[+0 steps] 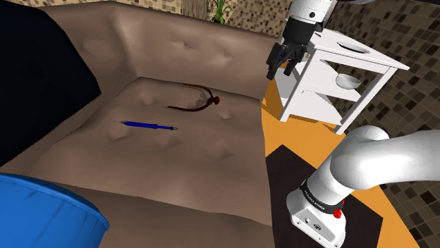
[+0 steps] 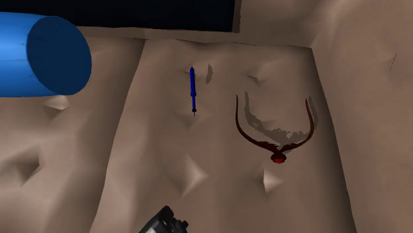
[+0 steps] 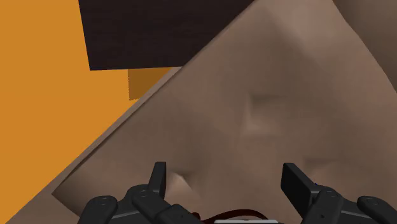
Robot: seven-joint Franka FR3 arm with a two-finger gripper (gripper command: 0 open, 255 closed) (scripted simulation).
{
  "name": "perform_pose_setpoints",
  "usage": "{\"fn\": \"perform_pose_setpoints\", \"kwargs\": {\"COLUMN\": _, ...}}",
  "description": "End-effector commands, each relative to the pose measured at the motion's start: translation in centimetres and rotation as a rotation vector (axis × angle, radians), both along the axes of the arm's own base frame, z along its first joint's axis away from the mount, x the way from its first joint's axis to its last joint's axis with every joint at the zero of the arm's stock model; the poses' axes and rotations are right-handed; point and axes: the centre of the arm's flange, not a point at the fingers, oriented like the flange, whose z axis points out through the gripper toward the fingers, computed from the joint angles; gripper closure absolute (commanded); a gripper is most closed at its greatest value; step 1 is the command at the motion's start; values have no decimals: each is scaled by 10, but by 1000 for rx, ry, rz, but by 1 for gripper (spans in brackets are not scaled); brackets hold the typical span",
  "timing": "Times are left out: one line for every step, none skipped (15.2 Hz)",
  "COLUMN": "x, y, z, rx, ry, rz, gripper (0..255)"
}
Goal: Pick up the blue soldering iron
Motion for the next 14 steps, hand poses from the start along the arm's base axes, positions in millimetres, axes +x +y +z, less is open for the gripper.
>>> {"fn": "perform_pose_setpoints", "kwargs": {"x": 0, "y": 0, "z": 0, "rx": 0, "ry": 0, "rz": 0, "gripper": 0}}
{"fn": "perform_pose_setpoints", "kwargs": {"x": 11, "y": 5, "z": -5, "rx": 0, "ry": 2, "rz": 22, "gripper": 0}}
{"fn": "perform_pose_setpoints", "kwargs": {"x": 23, "y": 10, "z": -10, "rx": -1, "ry": 4, "rz": 44, "gripper": 0}}
{"fn": "perform_pose_setpoints", "kwargs": {"x": 34, "y": 15, "z": -15, "rx": -1, "ry": 6, "rz": 66, "gripper": 0}}
{"fn": "perform_pose_setpoints", "kwargs": {"x": 45, "y": 21, "z": -20, "rx": -2, "ry": 8, "rz": 88, "gripper": 0}}
{"fn": "perform_pose_setpoints", "kwargs": {"x": 56, "y": 27, "z": -25, "rx": -2, "ry": 10, "rz": 110, "gripper": 0}}
{"fn": "perform_pose_setpoints", "kwargs": {"x": 67, "y": 33, "z": -31, "rx": -2, "ry": 12, "rz": 132, "gripper": 0}}
{"fn": "perform_pose_setpoints", "kwargs": {"x": 78, "y": 39, "z": -36, "rx": -3, "ry": 14, "rz": 154, "gripper": 0}}
{"fn": "perform_pose_setpoints", "kwargs": {"x": 88, "y": 45, "z": -41, "rx": -3, "ry": 16, "rz": 176, "gripper": 0}}
{"fn": "perform_pose_setpoints", "kwargs": {"x": 98, "y": 52, "z": -46, "rx": -4, "ry": 18, "rz": 198, "gripper": 0}}
{"fn": "perform_pose_setpoints", "kwargs": {"x": 109, "y": 59, "z": -52, "rx": -4, "ry": 20, "rz": 221, "gripper": 0}}
{"fn": "perform_pose_setpoints", "kwargs": {"x": 119, "y": 66, "z": -57, "rx": -5, "ry": 22, "rz": 243, "gripper": 0}}
{"fn": "perform_pose_setpoints", "kwargs": {"x": 129, "y": 74, "z": -62, "rx": -5, "ry": 24, "rz": 265, "gripper": 0}}
{"fn": "perform_pose_setpoints", "kwargs": {"x": 138, "y": 81, "z": -67, "rx": -5, "ry": 25, "rz": 287, "gripper": 0}}
